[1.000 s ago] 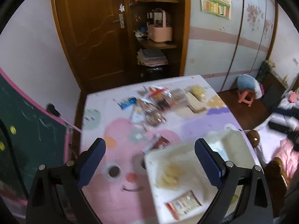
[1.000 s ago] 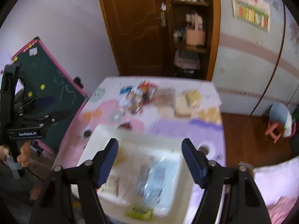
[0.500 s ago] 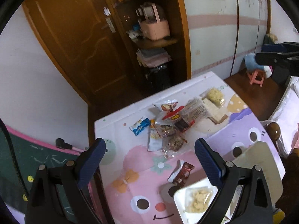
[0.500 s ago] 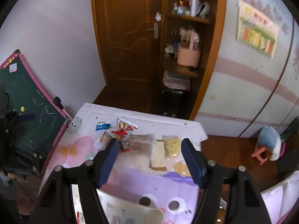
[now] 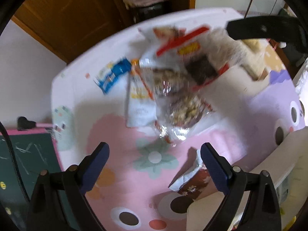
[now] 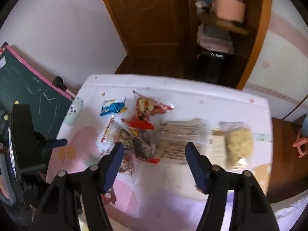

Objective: Organize snacks
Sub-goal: 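Move both grippers back over the remaining snacks, then grasp the small brown snack packet with the left gripper while the right grasps the red-topped bag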

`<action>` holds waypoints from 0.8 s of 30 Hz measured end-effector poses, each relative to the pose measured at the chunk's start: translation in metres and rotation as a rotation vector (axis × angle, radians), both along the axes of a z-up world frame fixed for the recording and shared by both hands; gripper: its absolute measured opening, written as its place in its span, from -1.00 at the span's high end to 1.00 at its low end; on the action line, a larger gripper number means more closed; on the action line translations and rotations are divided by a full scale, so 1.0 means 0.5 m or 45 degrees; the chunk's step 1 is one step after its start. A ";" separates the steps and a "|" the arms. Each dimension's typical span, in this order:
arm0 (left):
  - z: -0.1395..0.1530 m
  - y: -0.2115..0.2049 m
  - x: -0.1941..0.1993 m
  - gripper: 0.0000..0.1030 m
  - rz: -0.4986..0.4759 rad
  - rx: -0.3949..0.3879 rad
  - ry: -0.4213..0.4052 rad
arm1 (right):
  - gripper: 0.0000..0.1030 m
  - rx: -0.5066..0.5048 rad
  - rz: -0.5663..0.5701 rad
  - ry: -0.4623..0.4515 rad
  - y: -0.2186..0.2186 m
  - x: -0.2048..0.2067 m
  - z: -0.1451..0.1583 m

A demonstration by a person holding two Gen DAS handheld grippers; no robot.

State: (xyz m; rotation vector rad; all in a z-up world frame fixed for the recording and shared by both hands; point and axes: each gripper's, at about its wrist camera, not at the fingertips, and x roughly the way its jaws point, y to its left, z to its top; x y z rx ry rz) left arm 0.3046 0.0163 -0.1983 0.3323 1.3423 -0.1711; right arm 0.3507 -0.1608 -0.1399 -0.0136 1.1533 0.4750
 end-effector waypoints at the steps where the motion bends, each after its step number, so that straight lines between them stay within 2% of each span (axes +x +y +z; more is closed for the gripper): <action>1: -0.011 0.002 0.001 -0.86 0.000 0.000 0.012 | -0.21 0.000 0.002 0.015 0.013 0.006 -0.016; 6: -0.049 0.007 0.004 -0.86 -0.010 -0.023 0.057 | -0.08 0.005 0.005 0.059 0.049 0.029 -0.072; 8: -0.052 0.006 0.005 -0.86 -0.026 -0.030 0.071 | 0.12 0.001 0.016 0.079 0.059 0.033 -0.087; 9: -0.053 0.003 0.004 -0.86 -0.039 -0.040 0.083 | 0.39 0.007 0.031 0.095 0.064 0.032 -0.096; 15: -0.071 -0.016 -0.009 -0.86 -0.119 -0.086 0.174 | 0.56 0.061 0.039 0.055 0.043 0.008 -0.084; 21: -0.105 -0.041 -0.030 -0.86 -0.188 -0.072 0.273 | 0.58 0.138 -0.030 0.011 -0.013 -0.023 -0.038; 24: -0.123 -0.046 -0.034 -0.86 -0.175 -0.091 0.347 | 0.58 0.170 -0.061 0.015 -0.036 -0.032 -0.023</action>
